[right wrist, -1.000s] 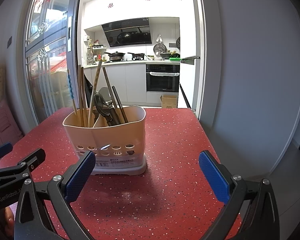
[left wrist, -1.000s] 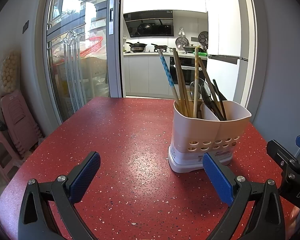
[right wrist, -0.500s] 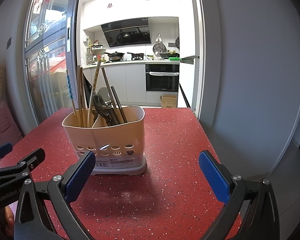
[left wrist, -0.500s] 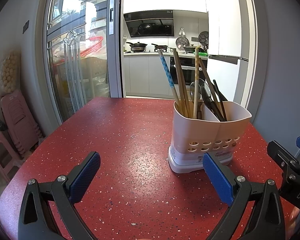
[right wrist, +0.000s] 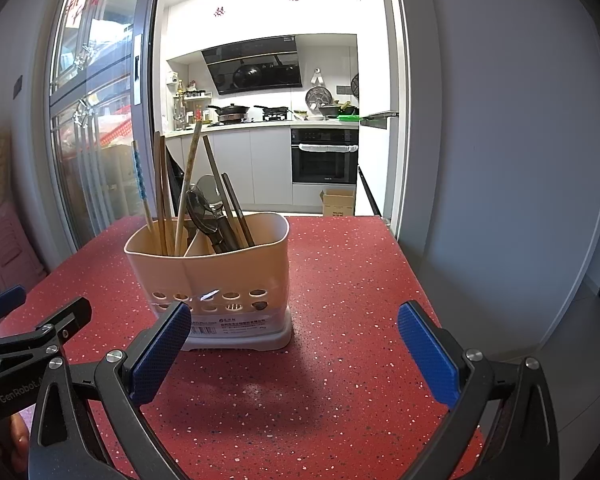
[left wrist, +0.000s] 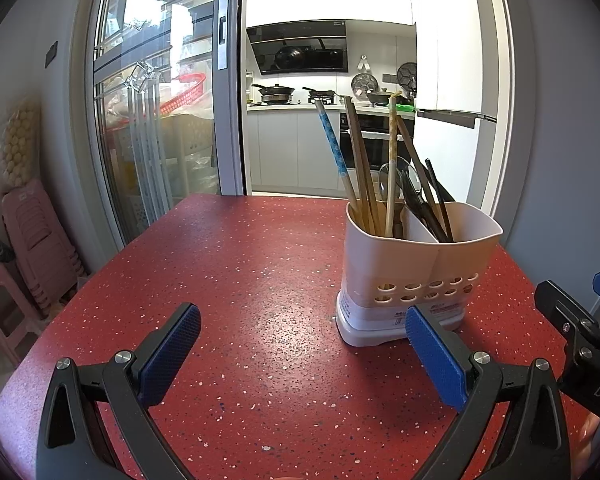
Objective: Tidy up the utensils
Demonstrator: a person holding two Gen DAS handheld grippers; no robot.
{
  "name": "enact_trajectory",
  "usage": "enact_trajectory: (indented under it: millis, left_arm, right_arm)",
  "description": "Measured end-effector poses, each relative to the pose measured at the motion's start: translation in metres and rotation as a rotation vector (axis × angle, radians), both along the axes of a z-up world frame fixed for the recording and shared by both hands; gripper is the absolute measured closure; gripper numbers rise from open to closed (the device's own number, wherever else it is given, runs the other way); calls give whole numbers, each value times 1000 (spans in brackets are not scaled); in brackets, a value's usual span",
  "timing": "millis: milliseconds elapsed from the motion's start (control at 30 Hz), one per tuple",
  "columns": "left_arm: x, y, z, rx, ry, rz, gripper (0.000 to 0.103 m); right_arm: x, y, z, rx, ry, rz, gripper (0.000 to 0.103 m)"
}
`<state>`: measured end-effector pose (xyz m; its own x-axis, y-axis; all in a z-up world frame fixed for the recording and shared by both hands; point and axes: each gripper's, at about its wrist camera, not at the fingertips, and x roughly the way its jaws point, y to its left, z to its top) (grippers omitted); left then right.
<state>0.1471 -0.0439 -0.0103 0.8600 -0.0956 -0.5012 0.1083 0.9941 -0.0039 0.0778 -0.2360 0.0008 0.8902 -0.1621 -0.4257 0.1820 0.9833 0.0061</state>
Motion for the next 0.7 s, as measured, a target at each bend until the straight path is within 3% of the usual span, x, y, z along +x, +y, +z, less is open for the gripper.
enact_trajectory:
  millis: [700]
  left_arm:
    - [1,-2,0,-2,7,1,0]
  right_arm:
    - [0,0,1,4,-2,-4,0]
